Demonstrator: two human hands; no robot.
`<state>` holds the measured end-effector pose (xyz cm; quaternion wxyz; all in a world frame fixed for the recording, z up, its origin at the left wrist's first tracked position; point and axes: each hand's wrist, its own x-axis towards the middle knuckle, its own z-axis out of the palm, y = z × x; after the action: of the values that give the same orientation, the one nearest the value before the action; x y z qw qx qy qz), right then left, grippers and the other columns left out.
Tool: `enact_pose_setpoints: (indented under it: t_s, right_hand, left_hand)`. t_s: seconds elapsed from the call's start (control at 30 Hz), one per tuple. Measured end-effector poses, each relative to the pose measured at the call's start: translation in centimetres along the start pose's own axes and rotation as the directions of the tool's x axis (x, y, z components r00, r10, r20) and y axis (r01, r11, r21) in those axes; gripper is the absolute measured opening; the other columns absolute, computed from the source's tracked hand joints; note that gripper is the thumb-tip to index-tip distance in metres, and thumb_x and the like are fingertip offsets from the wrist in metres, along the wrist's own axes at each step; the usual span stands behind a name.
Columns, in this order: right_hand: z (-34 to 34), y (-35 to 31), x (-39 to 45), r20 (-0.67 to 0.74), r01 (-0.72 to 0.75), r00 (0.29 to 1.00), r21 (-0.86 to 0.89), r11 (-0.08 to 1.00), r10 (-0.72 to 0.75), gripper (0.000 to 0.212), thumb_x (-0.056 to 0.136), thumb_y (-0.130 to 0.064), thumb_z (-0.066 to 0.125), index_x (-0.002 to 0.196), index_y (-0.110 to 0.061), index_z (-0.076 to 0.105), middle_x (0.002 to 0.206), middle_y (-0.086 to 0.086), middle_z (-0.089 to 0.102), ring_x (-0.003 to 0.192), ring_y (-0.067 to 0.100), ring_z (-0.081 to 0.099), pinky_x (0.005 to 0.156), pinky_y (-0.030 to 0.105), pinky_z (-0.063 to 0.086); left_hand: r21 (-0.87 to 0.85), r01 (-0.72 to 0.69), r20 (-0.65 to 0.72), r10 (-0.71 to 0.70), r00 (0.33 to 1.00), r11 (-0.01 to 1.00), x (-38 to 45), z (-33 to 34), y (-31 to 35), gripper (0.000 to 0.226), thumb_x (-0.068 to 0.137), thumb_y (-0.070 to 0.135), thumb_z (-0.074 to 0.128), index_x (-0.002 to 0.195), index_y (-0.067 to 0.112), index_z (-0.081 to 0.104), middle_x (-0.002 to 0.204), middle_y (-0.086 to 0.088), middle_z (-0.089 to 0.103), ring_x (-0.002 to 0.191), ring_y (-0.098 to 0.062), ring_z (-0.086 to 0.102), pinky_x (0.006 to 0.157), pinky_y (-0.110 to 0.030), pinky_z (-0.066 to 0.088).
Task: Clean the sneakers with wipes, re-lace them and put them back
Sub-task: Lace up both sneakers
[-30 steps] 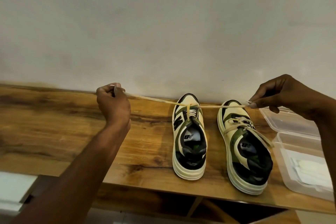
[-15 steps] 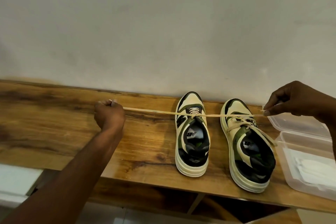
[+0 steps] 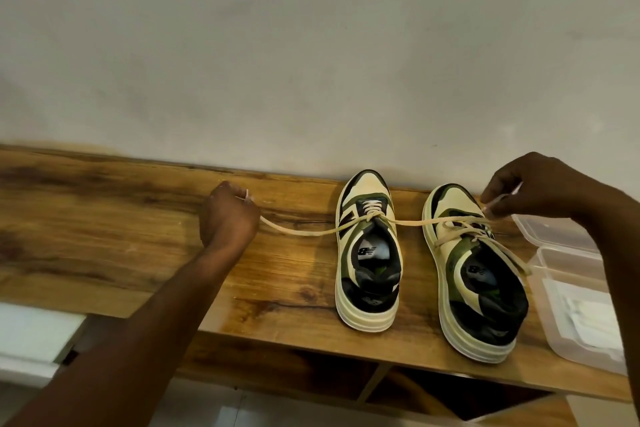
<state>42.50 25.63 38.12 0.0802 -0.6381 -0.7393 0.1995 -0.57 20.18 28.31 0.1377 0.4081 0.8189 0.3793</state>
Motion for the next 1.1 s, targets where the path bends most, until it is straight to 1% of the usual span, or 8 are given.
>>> enact_pose_setpoints:
  t_s: [0.13, 0.33, 0.47, 0.63, 0.77, 0.87, 0.97, 1.1]
  right_hand:
    - [1.5, -3.7, 0.2, -0.135, 0.105, 0.983, -0.137, 0.985, -0.124, 0.029, 0.069, -0.016, 0.087, 0.084, -0.039, 0.077, 0.092, -0.012, 0.075, 0.084, 0.006, 0.065, 0.074, 0.032, 0.049]
    - [4.7, -10.2, -0.4, 0.008, 0.289, 0.957, 0.09, 0.953, -0.291, 0.013, 0.077, -0.031, 0.091, 0.087, -0.032, 0.082, 0.086, -0.017, 0.076, 0.079, -0.006, 0.067, 0.069, 0.019, 0.048]
    - [7.2, -11.7, -0.2, 0.038, 0.29, 0.955, 0.073, 0.954, -0.293, 0.015, 0.074, -0.034, 0.093, 0.083, -0.028, 0.083, 0.079, -0.013, 0.076, 0.075, 0.002, 0.07, 0.063, 0.02, 0.05]
    - [7.4, -11.0, 0.2, 0.044, 0.236, 0.968, 0.184, 0.954, -0.248, 0.014, 0.072, -0.029, 0.095, 0.079, -0.024, 0.085, 0.073, -0.006, 0.077, 0.074, 0.01, 0.073, 0.068, 0.029, 0.056]
    - [7.3, -10.4, 0.2, 0.111, 0.168, 0.971, 0.312, 0.935, -0.212, 0.007, 0.078, -0.018, 0.091, 0.08, -0.016, 0.084, 0.069, 0.004, 0.076, 0.051, 0.004, 0.061, 0.046, 0.015, 0.042]
    - [7.1, -10.1, 0.3, 0.118, 0.135, 0.976, 0.328, 0.935, -0.183, 0.006, 0.08, -0.015, 0.089, 0.08, -0.016, 0.084, 0.069, 0.002, 0.076, 0.05, -0.001, 0.06, 0.043, 0.012, 0.039]
    - [6.7, -9.7, 0.4, 0.129, 0.124, 0.978, 0.289, 0.949, -0.167, 0.007, 0.082, -0.015, 0.088, 0.08, -0.019, 0.083, 0.069, -0.005, 0.076, 0.056, -0.003, 0.063, 0.049, 0.015, 0.045]
    - [6.4, -9.5, 0.6, 0.139, 0.141, 0.974, 0.231, 0.963, -0.176, 0.009, 0.084, -0.016, 0.086, 0.081, -0.024, 0.082, 0.076, -0.008, 0.078, 0.074, 0.005, 0.071, 0.075, 0.028, 0.058]
  left_hand:
    - [0.251, -0.221, 0.094, 0.204, 0.974, 0.942, -1.2, 0.7, 0.9, 0.039, 0.091, 0.035, 0.077, 0.127, 0.029, 0.064, 0.126, -0.004, 0.069, 0.123, -0.033, 0.06, 0.101, -0.05, 0.045]
    - [-0.218, -0.399, 0.356, 0.453, 0.817, 0.891, -5.7, 3.0, 4.3, 0.025, 0.092, 0.027, 0.08, 0.116, 0.028, 0.074, 0.104, 0.011, 0.071, 0.093, -0.005, 0.067, 0.086, -0.039, 0.06]
    - [-0.276, -0.493, 0.403, 0.565, 0.72, 0.825, -7.8, 4.5, 5.2, 0.022, 0.097, 0.02, 0.073, 0.118, 0.026, 0.076, 0.111, 0.009, 0.07, 0.095, -0.004, 0.065, 0.078, -0.016, 0.049]
    - [-0.291, -0.481, 0.357, 0.56, 0.748, 0.827, -7.8, 5.1, 5.5, 0.008, 0.094, 0.023, 0.076, 0.101, 0.027, 0.077, 0.101, 0.012, 0.071, 0.087, 0.003, 0.061, 0.07, -0.009, 0.042]
    - [-0.282, -0.452, 0.371, 0.53, 0.762, 0.847, -7.6, 5.3, 5.6, 0.003, 0.094, 0.024, 0.078, 0.093, 0.025, 0.075, 0.092, 0.015, 0.07, 0.081, 0.002, 0.061, 0.067, -0.014, 0.042]
    - [-0.27, -0.427, 0.404, 0.504, 0.763, 0.863, -7.1, 5.3, 5.5, 0.005, 0.095, 0.023, 0.075, 0.091, 0.025, 0.073, 0.087, 0.016, 0.07, 0.078, 0.001, 0.061, 0.068, -0.02, 0.045]
    - [-0.278, -0.412, 0.417, 0.496, 0.762, 0.868, -6.6, 5.1, 5.4, 0.007, 0.096, 0.02, 0.075, 0.09, 0.024, 0.074, 0.082, 0.016, 0.071, 0.075, -0.002, 0.064, 0.072, -0.03, 0.055]
    - [-0.245, -0.43, 0.439, 0.495, 0.75, 0.869, -6.1, 4.4, 5.7, 0.005, 0.096, 0.019, 0.075, 0.092, 0.021, 0.075, 0.08, 0.01, 0.074, 0.074, -0.004, 0.067, 0.071, -0.027, 0.055]
